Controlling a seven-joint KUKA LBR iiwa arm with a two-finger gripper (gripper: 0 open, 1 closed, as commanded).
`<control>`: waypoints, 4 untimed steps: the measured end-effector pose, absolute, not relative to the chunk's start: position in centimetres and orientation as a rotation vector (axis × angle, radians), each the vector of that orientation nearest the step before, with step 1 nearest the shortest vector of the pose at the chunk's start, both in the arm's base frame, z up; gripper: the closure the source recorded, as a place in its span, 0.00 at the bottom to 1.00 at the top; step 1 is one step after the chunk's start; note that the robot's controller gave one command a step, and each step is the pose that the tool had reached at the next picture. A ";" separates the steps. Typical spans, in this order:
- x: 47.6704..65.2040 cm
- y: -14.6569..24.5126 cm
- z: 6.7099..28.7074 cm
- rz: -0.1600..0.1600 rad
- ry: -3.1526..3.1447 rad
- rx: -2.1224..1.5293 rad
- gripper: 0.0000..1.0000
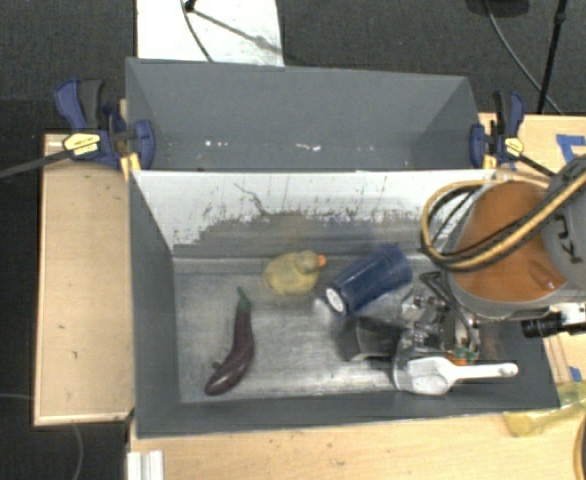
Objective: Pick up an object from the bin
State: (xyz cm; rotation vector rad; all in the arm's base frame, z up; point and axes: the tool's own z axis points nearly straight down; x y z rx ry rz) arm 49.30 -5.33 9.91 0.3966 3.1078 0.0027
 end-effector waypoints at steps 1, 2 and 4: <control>49.5 -5.7 11.1 0.002 3.123 0.367 1.00; 48.8 -6.3 13.3 0.003 3.121 0.374 1.00; 48.6 -7.0 22.1 0.000 3.125 0.297 1.00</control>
Offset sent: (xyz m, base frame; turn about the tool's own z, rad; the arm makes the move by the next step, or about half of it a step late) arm -0.0077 -0.0130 0.0410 -0.0169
